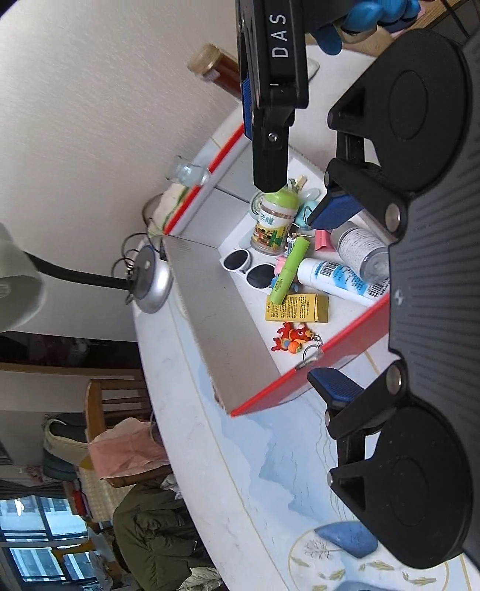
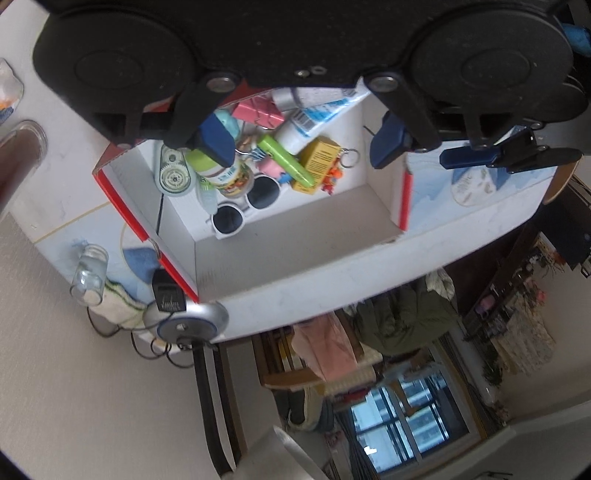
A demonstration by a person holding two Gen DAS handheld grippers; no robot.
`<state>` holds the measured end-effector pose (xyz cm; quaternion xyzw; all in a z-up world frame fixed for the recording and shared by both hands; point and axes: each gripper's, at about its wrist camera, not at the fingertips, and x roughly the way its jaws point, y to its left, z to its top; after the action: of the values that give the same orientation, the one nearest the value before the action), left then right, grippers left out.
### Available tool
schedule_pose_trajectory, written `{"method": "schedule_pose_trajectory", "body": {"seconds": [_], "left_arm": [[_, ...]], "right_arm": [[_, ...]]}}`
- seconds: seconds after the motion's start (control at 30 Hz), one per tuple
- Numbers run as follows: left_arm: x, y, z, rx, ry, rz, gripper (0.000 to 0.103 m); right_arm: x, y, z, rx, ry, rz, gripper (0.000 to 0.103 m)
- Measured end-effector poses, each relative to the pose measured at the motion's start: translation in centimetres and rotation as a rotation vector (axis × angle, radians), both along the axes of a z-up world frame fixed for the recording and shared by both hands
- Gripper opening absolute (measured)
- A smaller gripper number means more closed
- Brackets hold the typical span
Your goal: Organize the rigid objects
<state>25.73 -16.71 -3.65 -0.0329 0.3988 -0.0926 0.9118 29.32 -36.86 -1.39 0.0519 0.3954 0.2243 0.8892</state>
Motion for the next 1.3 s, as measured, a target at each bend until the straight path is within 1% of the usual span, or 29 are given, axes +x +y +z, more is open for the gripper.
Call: {"method": "schedule_pose_trajectory", "body": {"seconds": [0.1,0.13,0.17,0.2,0.4,0.43,0.47,0.5,0.57,0.77,0.9,1.3], "left_arm": [[-1.4,0.8,0.8,-0.006,-0.024,-0.001,0.082],[-1.8,1.1,1.0,-0.006,-0.033,0.001,0.082],[-2.3,1.4,1.2,-0.009,-0.043,0.002,0.084],[-2.7,1.7,1.4,-0.013,-0.052,0.003,0.086],[-4.9,3.2,2.0,-0.019,-0.085,0.008,0.087],[-5.2,3.4,2.0,-0.015,-0.087,0.011,0.089],[-5.5,3.6,2.0,-0.013,-0.09,0.013,0.097],[-5.9,3.9,2.0,-0.015,-0.095,0.016,0.102],[-6.6,4.4,2.1,-0.022,-0.107,0.022,0.103],[-8.2,6.1,2.0,-0.042,-0.118,0.052,0.103],[-9.3,6.9,2.0,-0.041,-0.121,0.064,0.103],[-11.7,8.4,2.5,-0.024,-0.144,0.08,0.103]], "right_arm": [[-1.3,0.2,0.7,0.015,-0.026,-0.009,0.087],[-1.7,0.3,0.8,0.019,-0.036,-0.014,0.09],[-2.1,0.4,1.0,0.023,-0.043,-0.017,0.092],[-2.5,0.5,1.1,0.023,-0.05,-0.02,0.092],[-5.2,1.3,1.8,0.03,-0.094,-0.031,0.097],[-5.6,1.5,1.9,0.033,-0.099,-0.036,0.097],[-6.0,1.6,2.0,0.033,-0.106,-0.041,0.099],[-6.5,1.6,2.0,0.036,-0.115,-0.044,0.1],[-7.4,1.9,2.1,0.035,-0.132,-0.049,0.103],[-9.9,2.9,2.4,0.028,-0.174,-0.062,0.103],[-11.3,3.7,2.4,0.016,-0.198,-0.067,0.103],[-14.0,4.8,1.8,0.018,-0.21,-0.114,0.103]]}}
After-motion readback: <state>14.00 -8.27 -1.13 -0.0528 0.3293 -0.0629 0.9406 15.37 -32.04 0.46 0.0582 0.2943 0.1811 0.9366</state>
